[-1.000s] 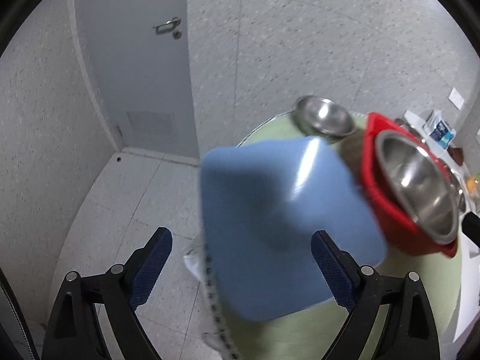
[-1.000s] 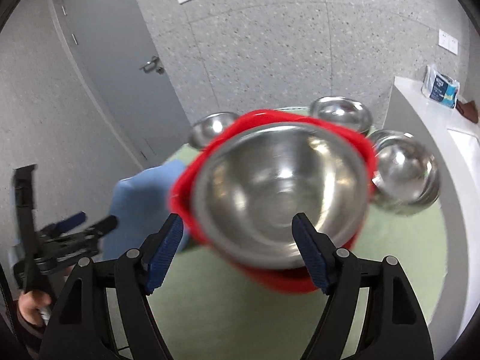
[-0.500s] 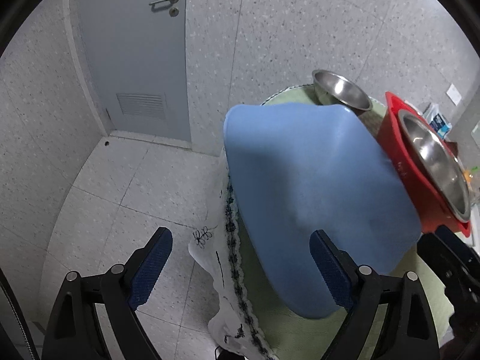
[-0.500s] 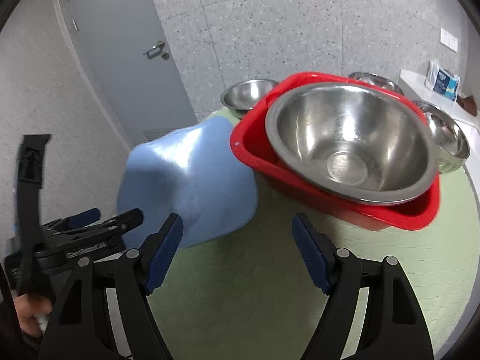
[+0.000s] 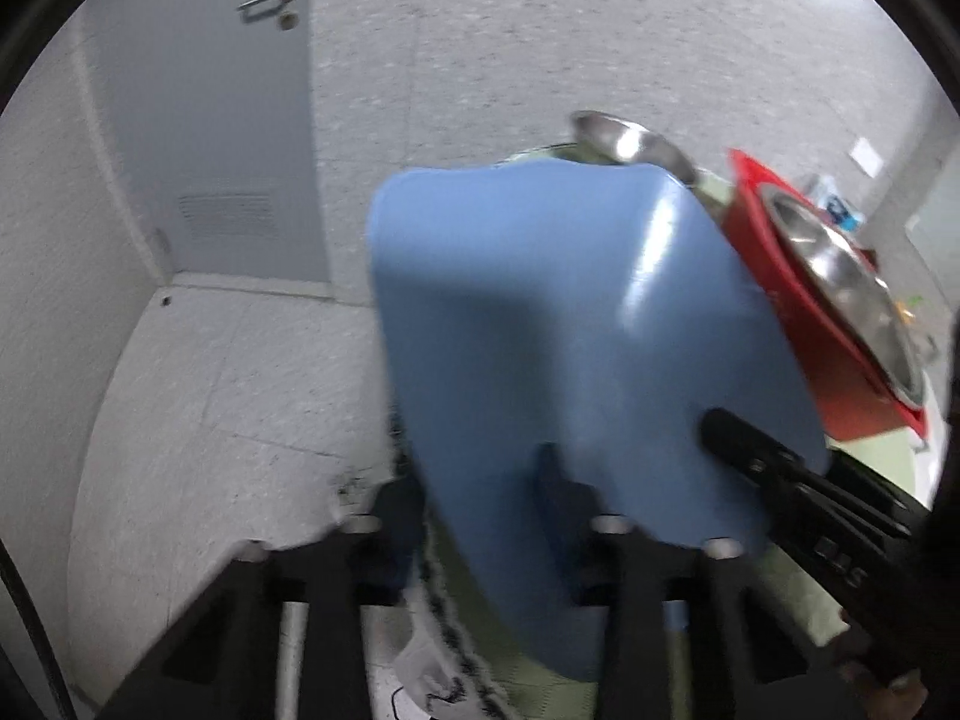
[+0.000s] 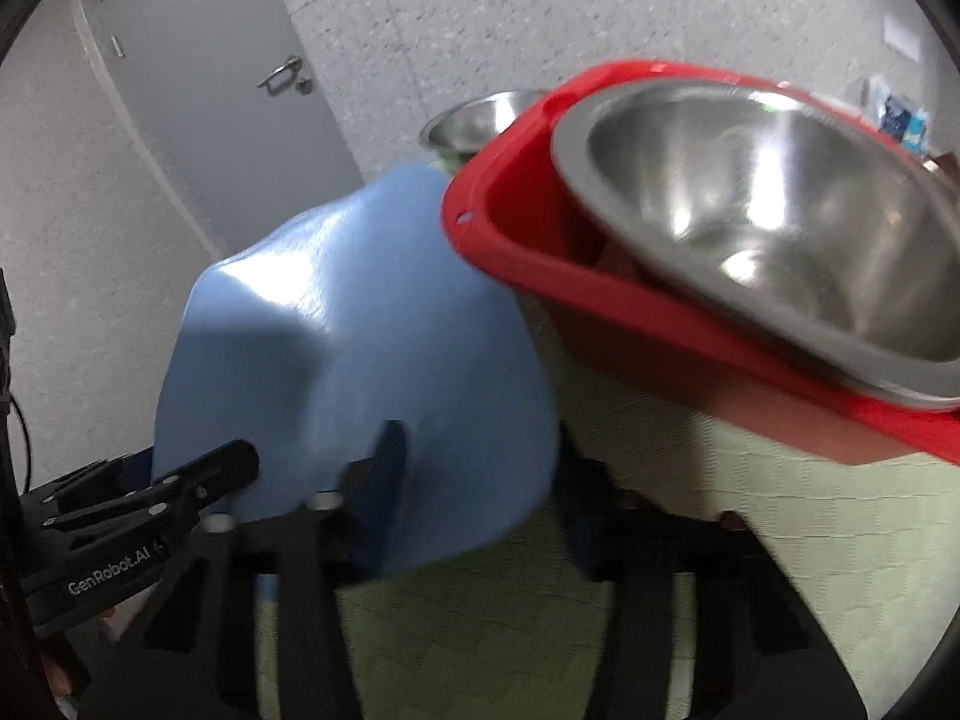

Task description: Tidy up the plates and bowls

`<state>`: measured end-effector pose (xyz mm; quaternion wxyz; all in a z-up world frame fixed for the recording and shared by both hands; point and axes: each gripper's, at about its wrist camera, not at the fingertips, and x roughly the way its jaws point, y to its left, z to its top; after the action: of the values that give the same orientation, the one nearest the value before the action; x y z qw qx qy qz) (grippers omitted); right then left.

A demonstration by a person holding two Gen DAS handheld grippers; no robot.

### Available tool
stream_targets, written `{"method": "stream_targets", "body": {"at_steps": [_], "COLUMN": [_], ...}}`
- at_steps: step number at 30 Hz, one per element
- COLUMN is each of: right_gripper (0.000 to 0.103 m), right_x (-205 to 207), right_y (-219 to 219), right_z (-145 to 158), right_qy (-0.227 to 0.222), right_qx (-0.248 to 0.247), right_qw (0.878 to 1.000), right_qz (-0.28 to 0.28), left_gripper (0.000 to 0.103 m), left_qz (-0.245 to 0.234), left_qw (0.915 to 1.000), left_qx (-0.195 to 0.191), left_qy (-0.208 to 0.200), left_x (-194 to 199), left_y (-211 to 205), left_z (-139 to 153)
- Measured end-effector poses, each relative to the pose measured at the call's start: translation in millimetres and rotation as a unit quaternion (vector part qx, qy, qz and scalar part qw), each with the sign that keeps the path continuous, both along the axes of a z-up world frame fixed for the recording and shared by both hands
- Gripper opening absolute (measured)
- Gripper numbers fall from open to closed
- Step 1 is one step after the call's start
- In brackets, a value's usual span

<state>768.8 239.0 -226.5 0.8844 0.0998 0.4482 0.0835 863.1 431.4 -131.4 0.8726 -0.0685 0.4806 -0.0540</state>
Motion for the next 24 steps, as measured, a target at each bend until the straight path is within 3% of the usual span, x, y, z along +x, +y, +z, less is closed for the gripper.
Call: {"method": "stream_targets", "body": {"at_steps": [2,7,14,18,24], "right_gripper": [0.025,0.025,0.025,0.025,0.025], "right_x": [-2.7,-11.8,-28.5,-35.2,-36.5], "right_y": [3.3,10.8,29.1,15.9,-41.7], "right_z": [3.0,12.4,54.5,89.0,128.3], "right_qy": [-0.003,-0.006,-0.043,-0.077,-0.115], "right_qx": [-0.007,0.009,0.020,0.024,0.008], "right_qw": [1.000,1.000,0.997,0.996,0.993], "right_qz": [0.006,0.023,0.055,0.049,0.005], "left_gripper": [0.020,0.016,0.015,0.015,0.015], "left_qz": [0.001,0.010,0.024,0.008,-0.043], "left_qw": [0.9998,0.9997,0.9961,0.9922,0.9879], "left_qx": [0.017,0.013,0.028,0.026,0.004], "left_qy": [-0.010,-0.019,-0.080,-0.121,-0.149], "left_x": [-4.2,-23.1,-66.2,-78.9,-74.8], "left_y": [1.8,14.6,20.5,-2.4,-59.1], "left_z": [3.2,11.1,60.1,94.8,118.8]}}
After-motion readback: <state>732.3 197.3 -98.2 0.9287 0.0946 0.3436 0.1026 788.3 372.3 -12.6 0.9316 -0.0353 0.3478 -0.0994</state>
